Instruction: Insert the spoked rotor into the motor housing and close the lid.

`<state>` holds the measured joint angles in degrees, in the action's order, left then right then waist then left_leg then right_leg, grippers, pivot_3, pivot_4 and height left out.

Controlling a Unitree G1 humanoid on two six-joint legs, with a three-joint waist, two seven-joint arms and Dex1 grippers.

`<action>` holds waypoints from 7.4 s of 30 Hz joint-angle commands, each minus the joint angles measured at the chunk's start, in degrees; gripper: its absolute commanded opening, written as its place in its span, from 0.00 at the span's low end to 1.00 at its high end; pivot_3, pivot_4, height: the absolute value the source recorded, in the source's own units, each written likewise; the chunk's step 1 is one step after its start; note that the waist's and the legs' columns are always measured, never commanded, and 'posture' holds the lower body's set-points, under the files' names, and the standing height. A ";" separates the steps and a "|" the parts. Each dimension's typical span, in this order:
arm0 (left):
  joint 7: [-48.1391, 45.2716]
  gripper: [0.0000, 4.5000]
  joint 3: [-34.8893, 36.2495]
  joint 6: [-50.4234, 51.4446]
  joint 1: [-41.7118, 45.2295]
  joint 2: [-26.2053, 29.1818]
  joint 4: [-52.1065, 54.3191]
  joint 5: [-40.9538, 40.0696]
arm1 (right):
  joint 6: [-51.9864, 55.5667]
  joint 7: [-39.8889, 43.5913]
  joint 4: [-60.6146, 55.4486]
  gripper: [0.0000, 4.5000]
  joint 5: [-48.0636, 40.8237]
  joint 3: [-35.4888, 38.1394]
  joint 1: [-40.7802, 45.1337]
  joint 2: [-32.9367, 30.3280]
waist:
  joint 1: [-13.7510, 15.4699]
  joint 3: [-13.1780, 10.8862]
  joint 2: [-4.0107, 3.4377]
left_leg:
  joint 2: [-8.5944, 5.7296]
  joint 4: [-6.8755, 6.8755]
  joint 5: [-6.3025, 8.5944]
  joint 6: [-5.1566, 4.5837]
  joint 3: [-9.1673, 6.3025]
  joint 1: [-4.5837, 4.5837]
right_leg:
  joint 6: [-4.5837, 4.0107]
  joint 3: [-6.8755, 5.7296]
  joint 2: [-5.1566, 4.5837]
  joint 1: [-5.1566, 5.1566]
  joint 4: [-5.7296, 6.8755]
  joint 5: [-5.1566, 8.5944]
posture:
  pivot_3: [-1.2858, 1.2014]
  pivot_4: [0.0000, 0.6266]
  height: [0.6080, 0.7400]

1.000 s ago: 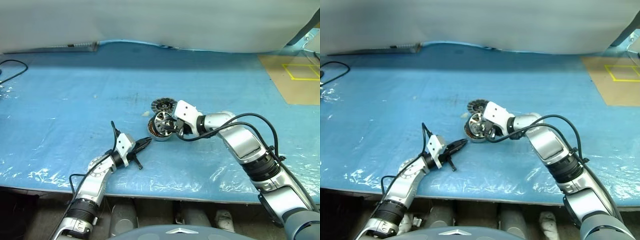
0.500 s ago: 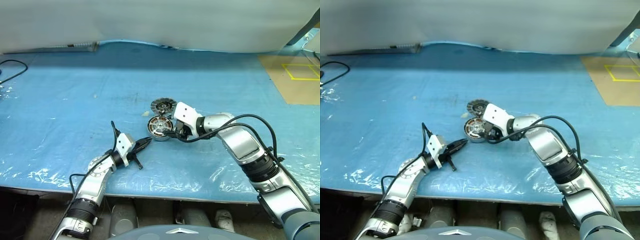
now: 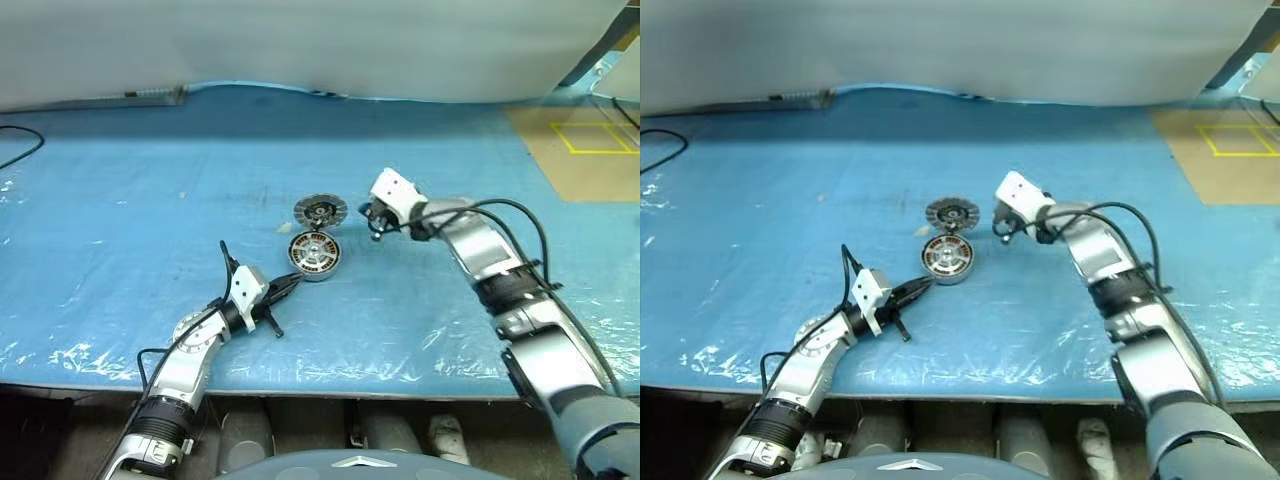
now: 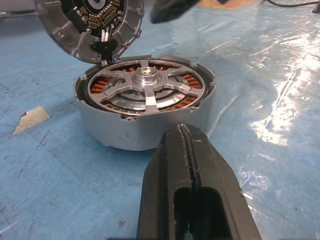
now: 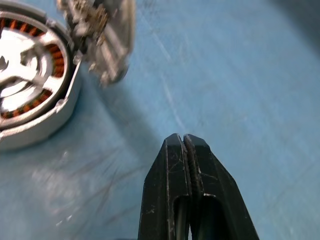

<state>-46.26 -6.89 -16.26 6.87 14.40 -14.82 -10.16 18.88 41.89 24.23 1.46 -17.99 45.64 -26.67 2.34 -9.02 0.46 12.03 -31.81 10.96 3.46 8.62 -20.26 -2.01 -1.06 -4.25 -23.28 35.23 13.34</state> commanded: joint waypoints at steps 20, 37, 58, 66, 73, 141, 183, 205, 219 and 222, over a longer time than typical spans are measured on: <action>1.01 0.00 0.03 0.48 -1.79 0.62 4.78 -0.69 | 6.93 22.79 6.00 0.01 -13.76 8.11 4.27 12.84 | 0.39 -0.01 -0.02 | 0.41 -0.77 0.02 -0.47 -0.01 -0.98 | -0.18 -0.24 0.07 -0.78 0.56 -0.05 | 0.52 0.24 1.00; 0.19 0.00 -0.38 0.47 -0.80 0.33 3.41 -0.66 | 16.33 10.03 -17.92 0.01 -13.90 6.22 -12.04 15.58 | 0.37 -0.01 -0.02 | 0.34 -0.68 0.02 -0.04 -0.01 -0.83 | -0.18 -0.16 0.06 -0.72 0.50 -0.06 | 0.52 0.24 1.00; -0.57 0.00 -0.07 -1.80 -0.94 -0.08 0.65 -0.49 | 9.64 1.67 -22.48 0.99 -6.82 1.13 -15.79 10.57 | 0.24 -0.01 -0.02 | 0.28 -0.54 0.02 -0.01 -0.01 -0.83 | -0.15 -0.14 0.06 -0.72 0.41 -0.06 | 0.52 0.24 1.00; -0.50 0.00 -0.08 -2.14 -1.04 0.05 0.55 -0.39 | 10.46 0.28 -19.35 0.91 -7.82 2.23 -16.08 12.02 | 0.23 -0.01 -0.02 | 0.28 -0.55 0.02 -0.01 -0.01 -0.80 | -0.15 -0.13 0.06 -0.72 0.42 -0.06 | 0.52 0.24 1.00; -0.49 0.00 -0.03 -1.84 -1.13 0.31 0.96 -0.42 | 9.08 -0.45 -18.98 0.66 -7.07 2.09 -16.28 12.19 | 0.22 -0.01 -0.02 | 0.28 -0.54 0.02 -0.01 -0.01 -0.78 | -0.15 -0.11 0.06 -0.71 0.42 -0.06 | 0.52 0.24 1.00; 3.32 0.00 2.99 6.03 -0.86 1.06 6.27 -2.98 | 7.81 -1.32 -11.74 0.66 1.09 -6.23 -16.77 8.02 | 0.14 0.15 -0.15 | 0.18 -0.25 0.16 -0.23 0.00 0.24 | 0.28 0.03 0.04 0.23 0.16 0.20 | 0.52 0.24 1.00; 22.61 0.00 15.60 69.34 13.60 -3.40 10.79 -33.62 | 7.93 -1.07 -12.51 0.66 -0.07 -4.62 -16.14 9.31 | 0.17 0.16 -0.18 | -0.06 0.60 0.06 -0.07 0.00 0.24 | 0.37 -0.01 0.02 0.41 -0.54 0.26 | 0.52 0.24 1.00; 19.51 0.00 13.28 70.37 14.41 -2.81 11.06 -31.60 | 30.12 -3.60 -22.36 0.99 -23.03 17.90 -12.88 18.51 | 0.34 0.07 -0.16 | -0.13 0.85 0.01 0.01 -0.04 0.05 | 0.12 -0.07 0.01 0.17 -0.79 0.15 | 0.52 0.24 1.00; 19.09 0.00 12.79 69.71 13.73 -3.02 11.59 -31.07 | 44.17 -10.52 -20.93 0.99 -28.51 25.41 -15.15 14.78 | 0.87 0.06 -0.18 | -0.15 0.85 0.00 0.03 -0.05 0.04 | 0.15 -0.07 0.00 0.17 -0.80 0.14 | 0.52 0.24 1.00; 19.07 0.00 12.68 69.55 13.67 -3.12 11.67 -30.90 | 48.99 -10.29 -20.54 0.99 -31.36 27.07 -15.48 15.10 | 1.00 0.06 -0.18 | -0.16 0.85 0.00 0.03 -0.05 0.04 | 0.15 -0.07 0.00 0.18 -0.79 0.14 | 0.52 0.24 1.00</action>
<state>-27.37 7.21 52.63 21.68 11.33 -3.46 -42.16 65.70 31.21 4.39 -27.20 7.76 30.40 -11.85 3.34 -8.96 0.29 11.87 -30.96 10.96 3.49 8.58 -20.21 -1.86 -1.12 -4.25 -23.10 34.44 13.48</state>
